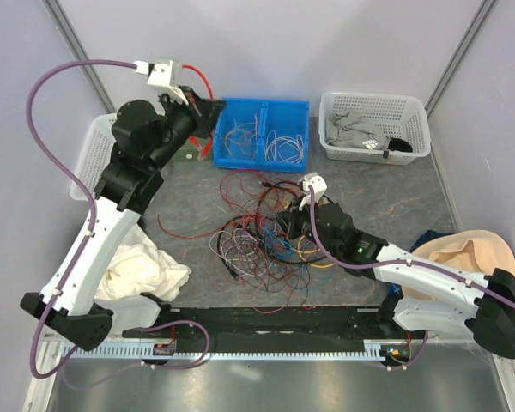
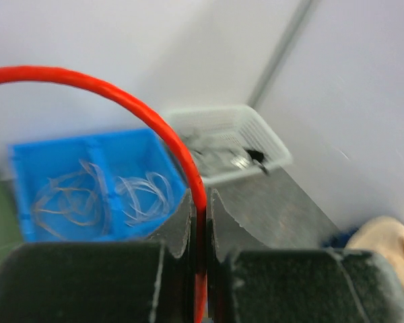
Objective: Untangle the cables
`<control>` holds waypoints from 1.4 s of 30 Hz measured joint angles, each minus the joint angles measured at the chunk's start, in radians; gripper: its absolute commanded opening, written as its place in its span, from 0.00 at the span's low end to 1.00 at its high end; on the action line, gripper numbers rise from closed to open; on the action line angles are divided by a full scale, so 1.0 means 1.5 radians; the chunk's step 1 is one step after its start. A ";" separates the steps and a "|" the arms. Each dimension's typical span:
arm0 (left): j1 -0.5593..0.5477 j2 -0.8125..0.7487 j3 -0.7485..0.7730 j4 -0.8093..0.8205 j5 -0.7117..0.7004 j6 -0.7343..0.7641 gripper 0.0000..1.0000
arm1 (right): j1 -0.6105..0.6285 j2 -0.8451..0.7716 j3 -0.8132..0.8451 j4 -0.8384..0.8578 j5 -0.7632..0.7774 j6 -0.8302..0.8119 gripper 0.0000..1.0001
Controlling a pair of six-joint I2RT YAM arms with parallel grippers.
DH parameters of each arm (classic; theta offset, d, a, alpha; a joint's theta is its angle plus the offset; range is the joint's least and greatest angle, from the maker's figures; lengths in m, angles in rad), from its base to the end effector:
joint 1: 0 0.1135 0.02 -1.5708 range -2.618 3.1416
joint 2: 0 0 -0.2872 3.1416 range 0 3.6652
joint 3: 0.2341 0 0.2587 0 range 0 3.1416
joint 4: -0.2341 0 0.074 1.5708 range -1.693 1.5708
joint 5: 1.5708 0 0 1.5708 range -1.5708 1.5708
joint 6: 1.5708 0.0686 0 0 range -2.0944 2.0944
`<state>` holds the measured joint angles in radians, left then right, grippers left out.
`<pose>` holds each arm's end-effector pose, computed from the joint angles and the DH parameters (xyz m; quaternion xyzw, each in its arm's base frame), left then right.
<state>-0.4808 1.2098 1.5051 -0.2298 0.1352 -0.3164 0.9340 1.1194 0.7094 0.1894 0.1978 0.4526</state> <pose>0.2471 -0.1393 0.5221 0.1051 0.6757 -0.3252 0.6532 0.1817 0.2229 0.2958 -0.1252 0.7691 0.3382 0.5276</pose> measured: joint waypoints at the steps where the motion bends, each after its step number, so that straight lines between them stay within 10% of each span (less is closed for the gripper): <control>1: 0.003 0.013 0.027 -0.010 -0.044 0.007 0.02 | 0.000 -0.009 -0.014 -0.007 0.005 0.003 0.00; 9: 0.132 0.124 0.084 -0.064 -0.275 -0.001 0.02 | 0.000 -0.077 -0.066 -0.036 0.028 0.015 0.00; 20: 0.370 0.382 0.187 -0.170 -0.297 -0.110 0.02 | 0.000 -0.152 -0.102 -0.062 0.043 0.011 0.00; 24: 0.392 0.443 0.231 -0.173 -0.297 -0.110 0.61 | 0.000 -0.164 -0.102 -0.066 0.052 -0.002 0.00; 25: 0.397 0.456 0.243 -0.179 -0.294 -0.112 0.98 | 0.000 -0.164 -0.102 -0.067 0.054 -0.005 0.00; 37: 0.378 0.414 0.215 -0.204 -0.262 -0.130 0.99 | 0.000 -0.109 -0.100 -0.067 0.059 -0.019 0.00; 42: 0.208 0.222 0.050 -0.161 -0.264 -0.130 0.99 | 0.000 -0.116 -0.100 -0.070 0.067 -0.018 0.00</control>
<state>-0.1688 1.5433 1.5803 -0.4713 -0.2604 -0.5110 0.9340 0.9451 0.5598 0.0837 0.2977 0.4263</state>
